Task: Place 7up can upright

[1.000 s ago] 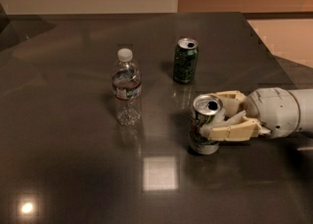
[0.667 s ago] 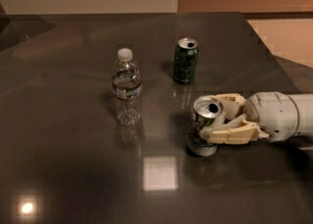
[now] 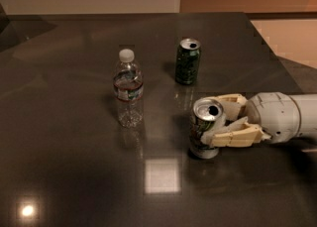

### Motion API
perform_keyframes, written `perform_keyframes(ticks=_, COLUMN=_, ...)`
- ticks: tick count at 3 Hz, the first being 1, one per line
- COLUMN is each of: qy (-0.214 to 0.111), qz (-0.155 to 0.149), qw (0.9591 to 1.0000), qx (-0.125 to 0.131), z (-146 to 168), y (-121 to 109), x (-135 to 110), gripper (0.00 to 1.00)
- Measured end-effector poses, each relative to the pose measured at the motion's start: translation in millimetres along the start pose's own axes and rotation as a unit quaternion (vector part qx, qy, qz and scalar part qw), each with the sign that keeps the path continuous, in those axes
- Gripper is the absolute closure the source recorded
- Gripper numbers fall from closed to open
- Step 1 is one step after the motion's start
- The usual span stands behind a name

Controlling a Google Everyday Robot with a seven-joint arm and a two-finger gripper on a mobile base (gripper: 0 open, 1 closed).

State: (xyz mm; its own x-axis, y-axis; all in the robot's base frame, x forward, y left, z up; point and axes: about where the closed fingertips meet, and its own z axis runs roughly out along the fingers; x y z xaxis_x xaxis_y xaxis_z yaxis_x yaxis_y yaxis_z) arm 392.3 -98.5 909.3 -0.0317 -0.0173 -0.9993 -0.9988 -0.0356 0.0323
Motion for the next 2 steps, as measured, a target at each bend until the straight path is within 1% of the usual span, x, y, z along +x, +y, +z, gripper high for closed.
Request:
perform_keyframes(ticks=1, qy=0.001, qz=-0.001, qw=1.0000, qx=-0.001, z=2.0, y=0.0, x=-1.0, gripper=0.00)
perform_keyframes(ticks=2, qy=0.001, qz=-0.001, qw=1.0000, qx=-0.001, z=2.1, y=0.0, x=-1.0, gripper=0.00)
